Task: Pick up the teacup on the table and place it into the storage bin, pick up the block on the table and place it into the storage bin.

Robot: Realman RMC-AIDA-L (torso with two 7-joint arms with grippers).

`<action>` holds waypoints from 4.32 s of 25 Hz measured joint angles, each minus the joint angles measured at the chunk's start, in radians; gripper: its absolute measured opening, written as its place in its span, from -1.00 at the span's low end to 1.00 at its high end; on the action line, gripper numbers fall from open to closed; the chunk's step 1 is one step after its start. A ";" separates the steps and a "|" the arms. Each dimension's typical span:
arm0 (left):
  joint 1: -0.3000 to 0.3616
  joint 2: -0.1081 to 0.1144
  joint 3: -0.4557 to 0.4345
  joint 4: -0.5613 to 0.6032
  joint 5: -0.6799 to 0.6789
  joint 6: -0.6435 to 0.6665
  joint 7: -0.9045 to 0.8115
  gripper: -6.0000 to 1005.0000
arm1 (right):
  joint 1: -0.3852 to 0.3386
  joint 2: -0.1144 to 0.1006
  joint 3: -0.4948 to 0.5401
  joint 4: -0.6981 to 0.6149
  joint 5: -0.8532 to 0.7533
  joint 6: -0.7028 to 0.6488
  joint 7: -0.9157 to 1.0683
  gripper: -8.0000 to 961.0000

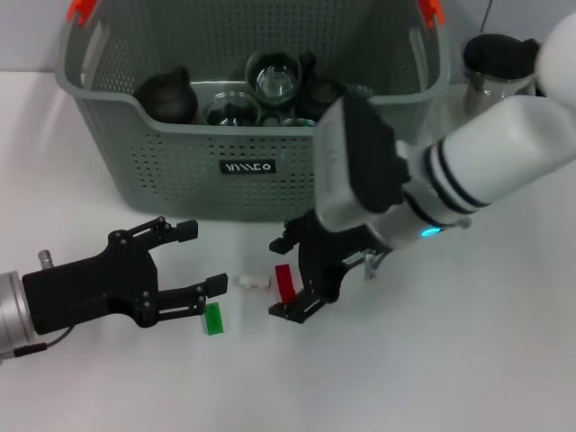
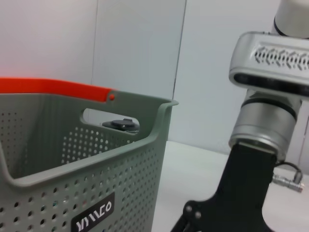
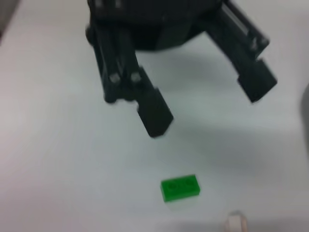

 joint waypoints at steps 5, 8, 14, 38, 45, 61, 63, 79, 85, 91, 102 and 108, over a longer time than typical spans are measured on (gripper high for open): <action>0.003 0.002 0.001 0.013 0.006 0.027 0.000 0.72 | -0.110 -0.002 0.146 -0.123 0.002 -0.146 -0.044 0.92; 0.004 0.002 0.014 0.025 0.020 0.030 0.006 0.72 | -0.166 -0.002 0.243 -0.155 0.008 -0.242 -0.062 0.92; -0.020 0.003 0.043 0.068 0.078 0.039 -0.004 0.72 | -0.285 -0.002 0.404 -0.126 0.103 -0.410 -0.114 0.91; -0.107 -0.034 0.616 0.620 0.343 -0.050 -0.578 0.71 | -0.438 -0.053 0.827 0.185 0.184 -0.613 -0.398 0.91; -0.131 -0.034 0.736 0.669 0.375 -0.050 -0.795 0.71 | -0.425 -0.043 0.832 0.186 0.184 -0.584 -0.398 0.91; -0.177 -0.038 1.023 0.642 0.581 -0.184 -0.973 0.71 | -0.398 -0.026 0.833 0.188 0.185 -0.529 -0.405 0.91; -0.177 -0.038 1.031 0.639 0.585 -0.191 -0.978 0.71 | -0.397 -0.024 0.833 0.189 0.186 -0.522 -0.405 0.91; -0.194 -0.040 1.132 0.605 0.612 -0.222 -1.084 0.70 | -0.394 -0.018 0.833 0.192 0.186 -0.498 -0.407 0.91; -0.207 -0.038 1.132 0.597 0.612 -0.227 -1.111 0.51 | -0.394 -0.018 0.833 0.191 0.187 -0.497 -0.407 0.91; -0.229 -0.035 1.133 0.542 0.616 -0.233 -1.114 0.13 | -0.394 -0.019 0.834 0.191 0.190 -0.496 -0.407 0.91; -0.229 -0.036 1.134 0.544 0.627 -0.241 -1.134 -0.16 | -0.393 -0.019 0.835 0.192 0.190 -0.496 -0.407 0.91; -0.218 -0.036 1.071 0.639 0.585 -0.176 -1.148 -0.19 | -0.393 -0.020 0.839 0.191 0.189 -0.496 -0.407 0.91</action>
